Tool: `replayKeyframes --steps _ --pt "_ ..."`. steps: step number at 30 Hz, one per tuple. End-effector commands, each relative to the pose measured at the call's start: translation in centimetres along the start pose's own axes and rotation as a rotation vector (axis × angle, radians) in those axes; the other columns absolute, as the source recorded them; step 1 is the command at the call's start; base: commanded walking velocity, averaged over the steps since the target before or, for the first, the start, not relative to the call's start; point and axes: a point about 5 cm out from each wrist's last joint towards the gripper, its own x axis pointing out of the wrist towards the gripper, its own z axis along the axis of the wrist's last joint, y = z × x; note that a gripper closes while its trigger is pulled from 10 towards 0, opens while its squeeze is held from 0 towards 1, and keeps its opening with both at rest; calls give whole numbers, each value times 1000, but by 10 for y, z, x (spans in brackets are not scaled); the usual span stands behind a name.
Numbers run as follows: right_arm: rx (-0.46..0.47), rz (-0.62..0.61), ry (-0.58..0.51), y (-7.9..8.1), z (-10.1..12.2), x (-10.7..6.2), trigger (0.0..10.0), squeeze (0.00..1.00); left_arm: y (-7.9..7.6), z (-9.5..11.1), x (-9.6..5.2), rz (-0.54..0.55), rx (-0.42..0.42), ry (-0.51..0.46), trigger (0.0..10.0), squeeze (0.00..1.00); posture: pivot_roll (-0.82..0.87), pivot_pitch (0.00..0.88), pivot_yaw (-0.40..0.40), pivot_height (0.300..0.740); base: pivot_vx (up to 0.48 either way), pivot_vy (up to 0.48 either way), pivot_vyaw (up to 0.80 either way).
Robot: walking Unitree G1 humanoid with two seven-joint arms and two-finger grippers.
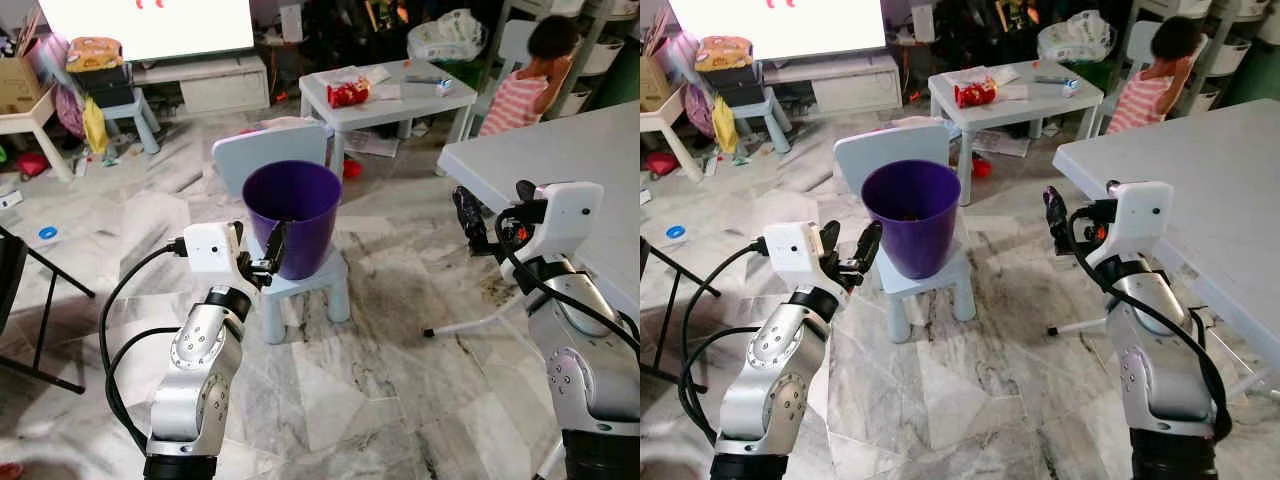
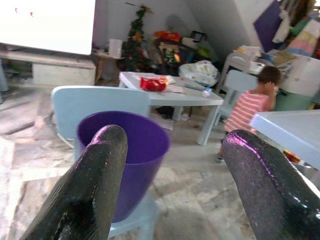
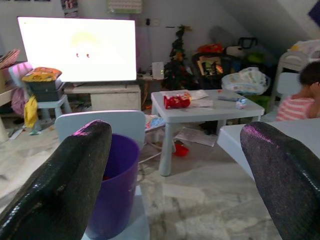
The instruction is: Picking trash to rubbish bin
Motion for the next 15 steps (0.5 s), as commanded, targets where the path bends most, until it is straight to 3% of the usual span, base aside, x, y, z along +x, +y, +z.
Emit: replayKeyframes --steps 1,15 --pt "-4 7 -4 0 3 -1 10000 0 1 -1 -2 0 2 -1 10000 0 -16 55 -13 740 322 0 0" --pt "-2 5 -5 0 2 -1 10000 0 2 -2 -2 1 10 6 10000 0 -14 54 -11 740 327 0 0"
